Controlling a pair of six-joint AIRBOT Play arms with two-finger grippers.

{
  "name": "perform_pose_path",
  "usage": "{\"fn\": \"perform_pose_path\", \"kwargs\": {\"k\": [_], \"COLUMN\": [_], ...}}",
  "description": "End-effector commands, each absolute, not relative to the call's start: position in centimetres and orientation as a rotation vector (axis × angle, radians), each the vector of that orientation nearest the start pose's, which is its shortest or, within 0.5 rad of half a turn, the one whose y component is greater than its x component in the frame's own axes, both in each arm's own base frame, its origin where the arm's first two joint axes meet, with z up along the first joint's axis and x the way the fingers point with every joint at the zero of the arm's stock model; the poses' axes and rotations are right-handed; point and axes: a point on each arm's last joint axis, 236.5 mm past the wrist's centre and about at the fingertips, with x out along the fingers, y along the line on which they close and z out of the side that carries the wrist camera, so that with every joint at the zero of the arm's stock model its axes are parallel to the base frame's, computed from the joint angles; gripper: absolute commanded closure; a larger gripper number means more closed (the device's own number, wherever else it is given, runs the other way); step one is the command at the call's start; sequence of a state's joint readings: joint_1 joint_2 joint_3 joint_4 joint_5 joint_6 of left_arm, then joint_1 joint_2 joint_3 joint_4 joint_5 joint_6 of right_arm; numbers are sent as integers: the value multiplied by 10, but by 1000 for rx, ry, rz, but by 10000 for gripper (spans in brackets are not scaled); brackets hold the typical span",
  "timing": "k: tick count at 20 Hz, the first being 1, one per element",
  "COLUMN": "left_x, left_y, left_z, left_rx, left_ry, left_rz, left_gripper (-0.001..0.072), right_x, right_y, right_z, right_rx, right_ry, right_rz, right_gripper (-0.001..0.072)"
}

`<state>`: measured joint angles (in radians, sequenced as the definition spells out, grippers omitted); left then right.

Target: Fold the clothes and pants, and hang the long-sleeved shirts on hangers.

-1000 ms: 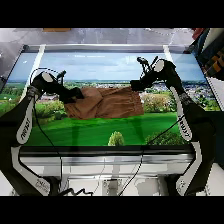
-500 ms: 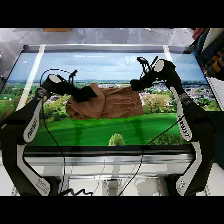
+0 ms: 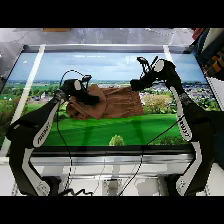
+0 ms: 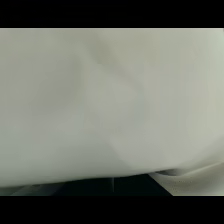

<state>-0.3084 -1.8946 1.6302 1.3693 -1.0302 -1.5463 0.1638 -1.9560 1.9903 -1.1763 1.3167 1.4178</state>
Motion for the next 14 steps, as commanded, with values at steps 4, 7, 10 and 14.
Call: {"fn": "perform_pose_path", "kwargs": {"k": [4, 7, 10, 14], "left_x": [508, 515, 511, 512], "left_y": [-185, -193, -214, -270], "left_z": [-24, 41, 91, 139], "left_rx": [163, 178, 188, 173], "left_ry": [1123, 988, 879, 683], "left_rz": [-335, -369, -413, -502], "left_gripper": [694, 696, 695, 695], "right_x": [523, 523, 524, 530], "right_y": [176, 176, 174, 159], "right_z": [-6, -6, -5, 9], "right_rx": [97, 97, 98, 108], "right_ry": [1257, 1257, 1255, 1223], "right_rz": [501, 501, 498, 471], "right_gripper": [687, 687, 687, 687]}}
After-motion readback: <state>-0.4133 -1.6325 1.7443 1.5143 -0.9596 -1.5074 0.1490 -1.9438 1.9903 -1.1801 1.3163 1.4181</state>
